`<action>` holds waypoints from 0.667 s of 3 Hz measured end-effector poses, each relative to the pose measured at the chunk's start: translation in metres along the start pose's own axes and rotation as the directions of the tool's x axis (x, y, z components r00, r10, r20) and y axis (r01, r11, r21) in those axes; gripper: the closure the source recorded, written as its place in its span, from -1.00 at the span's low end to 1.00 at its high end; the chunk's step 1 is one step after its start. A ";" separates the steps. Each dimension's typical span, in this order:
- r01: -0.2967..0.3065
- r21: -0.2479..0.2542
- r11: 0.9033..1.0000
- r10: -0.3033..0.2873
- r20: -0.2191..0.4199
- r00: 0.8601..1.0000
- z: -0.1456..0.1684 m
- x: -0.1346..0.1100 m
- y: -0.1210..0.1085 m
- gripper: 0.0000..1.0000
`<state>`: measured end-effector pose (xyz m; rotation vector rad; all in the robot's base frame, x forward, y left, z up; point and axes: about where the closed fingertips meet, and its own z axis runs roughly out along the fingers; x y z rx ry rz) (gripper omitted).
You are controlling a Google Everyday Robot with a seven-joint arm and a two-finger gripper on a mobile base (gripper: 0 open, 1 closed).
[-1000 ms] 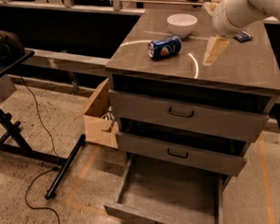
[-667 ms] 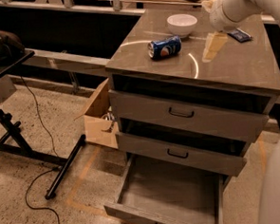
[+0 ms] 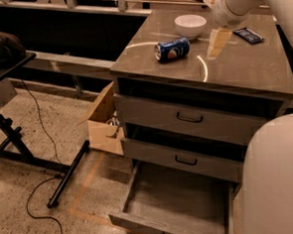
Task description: Place pepsi can into bottom drawer
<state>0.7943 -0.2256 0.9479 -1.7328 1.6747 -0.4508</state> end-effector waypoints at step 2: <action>0.043 -0.048 0.998 -0.040 0.065 0.997 0.013 -0.015 -0.004 -1.00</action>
Offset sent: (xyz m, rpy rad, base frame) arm 0.0324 0.0149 0.0206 0.0059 0.0493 0.1565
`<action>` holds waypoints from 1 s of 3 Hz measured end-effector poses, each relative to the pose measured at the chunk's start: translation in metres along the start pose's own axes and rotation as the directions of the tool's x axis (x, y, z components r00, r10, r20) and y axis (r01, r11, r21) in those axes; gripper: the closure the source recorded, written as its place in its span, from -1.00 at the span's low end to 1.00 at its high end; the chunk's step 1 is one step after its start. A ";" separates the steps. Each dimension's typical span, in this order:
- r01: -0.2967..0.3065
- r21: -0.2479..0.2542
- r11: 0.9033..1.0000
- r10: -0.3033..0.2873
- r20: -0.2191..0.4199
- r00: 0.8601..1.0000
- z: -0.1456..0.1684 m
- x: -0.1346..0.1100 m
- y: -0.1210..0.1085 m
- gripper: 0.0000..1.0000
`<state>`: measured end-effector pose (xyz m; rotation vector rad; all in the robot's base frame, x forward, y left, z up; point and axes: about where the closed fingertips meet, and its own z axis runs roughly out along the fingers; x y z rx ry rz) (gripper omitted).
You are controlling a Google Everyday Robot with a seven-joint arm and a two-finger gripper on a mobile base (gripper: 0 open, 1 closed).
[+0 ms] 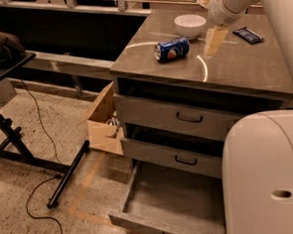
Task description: Place pepsi can into bottom drawer
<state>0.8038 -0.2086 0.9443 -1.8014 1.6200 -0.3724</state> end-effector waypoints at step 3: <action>0.091 -0.059 0.994 -0.088 0.051 0.995 0.028 -0.025 0.003 -1.00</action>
Offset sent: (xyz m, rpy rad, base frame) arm 0.0306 0.0155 0.0123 -0.0438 0.0310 0.1276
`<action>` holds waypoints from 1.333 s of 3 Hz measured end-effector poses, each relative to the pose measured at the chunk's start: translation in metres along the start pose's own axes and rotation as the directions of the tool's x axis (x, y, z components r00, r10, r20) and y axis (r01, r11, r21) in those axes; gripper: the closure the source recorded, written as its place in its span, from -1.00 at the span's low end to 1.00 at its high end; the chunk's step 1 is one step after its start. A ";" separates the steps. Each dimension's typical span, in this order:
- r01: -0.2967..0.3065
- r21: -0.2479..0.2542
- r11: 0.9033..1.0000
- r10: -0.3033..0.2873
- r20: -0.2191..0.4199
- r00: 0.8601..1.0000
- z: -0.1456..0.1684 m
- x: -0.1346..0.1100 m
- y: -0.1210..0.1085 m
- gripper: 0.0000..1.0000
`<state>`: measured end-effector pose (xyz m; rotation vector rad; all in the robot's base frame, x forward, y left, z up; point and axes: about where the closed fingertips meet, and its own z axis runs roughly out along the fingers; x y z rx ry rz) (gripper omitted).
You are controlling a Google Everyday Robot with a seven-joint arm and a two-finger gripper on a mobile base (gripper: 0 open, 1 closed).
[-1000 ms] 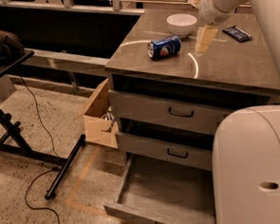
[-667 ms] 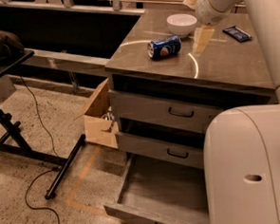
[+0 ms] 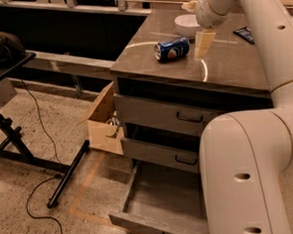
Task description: Place pepsi can into bottom drawer
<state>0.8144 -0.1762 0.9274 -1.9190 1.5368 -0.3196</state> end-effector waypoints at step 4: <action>-0.001 0.023 1.000 0.001 -0.026 1.000 0.045 -0.009 -0.016 -1.00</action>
Offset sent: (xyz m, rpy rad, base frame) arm 0.0675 0.0053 0.0104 -0.0017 -0.0219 -0.0036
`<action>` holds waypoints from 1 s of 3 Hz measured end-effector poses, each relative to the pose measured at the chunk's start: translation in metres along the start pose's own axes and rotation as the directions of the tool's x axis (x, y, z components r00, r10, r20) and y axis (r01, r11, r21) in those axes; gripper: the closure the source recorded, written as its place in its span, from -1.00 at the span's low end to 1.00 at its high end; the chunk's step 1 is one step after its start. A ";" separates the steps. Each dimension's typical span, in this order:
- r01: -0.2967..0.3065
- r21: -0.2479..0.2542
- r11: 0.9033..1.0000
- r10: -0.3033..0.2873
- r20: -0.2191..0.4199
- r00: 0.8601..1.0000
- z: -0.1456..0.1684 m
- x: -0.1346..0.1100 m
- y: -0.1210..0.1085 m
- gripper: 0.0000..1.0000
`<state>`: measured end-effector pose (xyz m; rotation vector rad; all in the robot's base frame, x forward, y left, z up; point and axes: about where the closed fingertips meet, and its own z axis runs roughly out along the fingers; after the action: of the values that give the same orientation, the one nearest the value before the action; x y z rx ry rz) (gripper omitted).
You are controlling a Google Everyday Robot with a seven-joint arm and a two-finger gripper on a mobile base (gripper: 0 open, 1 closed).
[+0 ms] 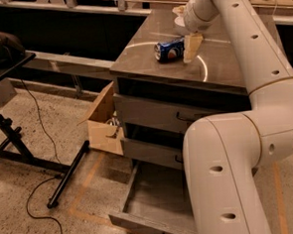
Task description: Place pepsi can into bottom drawer
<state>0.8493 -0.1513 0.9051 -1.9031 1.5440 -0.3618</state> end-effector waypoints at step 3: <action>-0.018 -0.032 0.999 0.018 0.001 1.000 0.020 -0.005 0.008 -1.00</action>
Offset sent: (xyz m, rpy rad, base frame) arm 0.0601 -0.0107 0.0127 0.0141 0.0576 -0.0186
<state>0.8540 -0.1407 0.8859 -1.9119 1.5736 -0.3294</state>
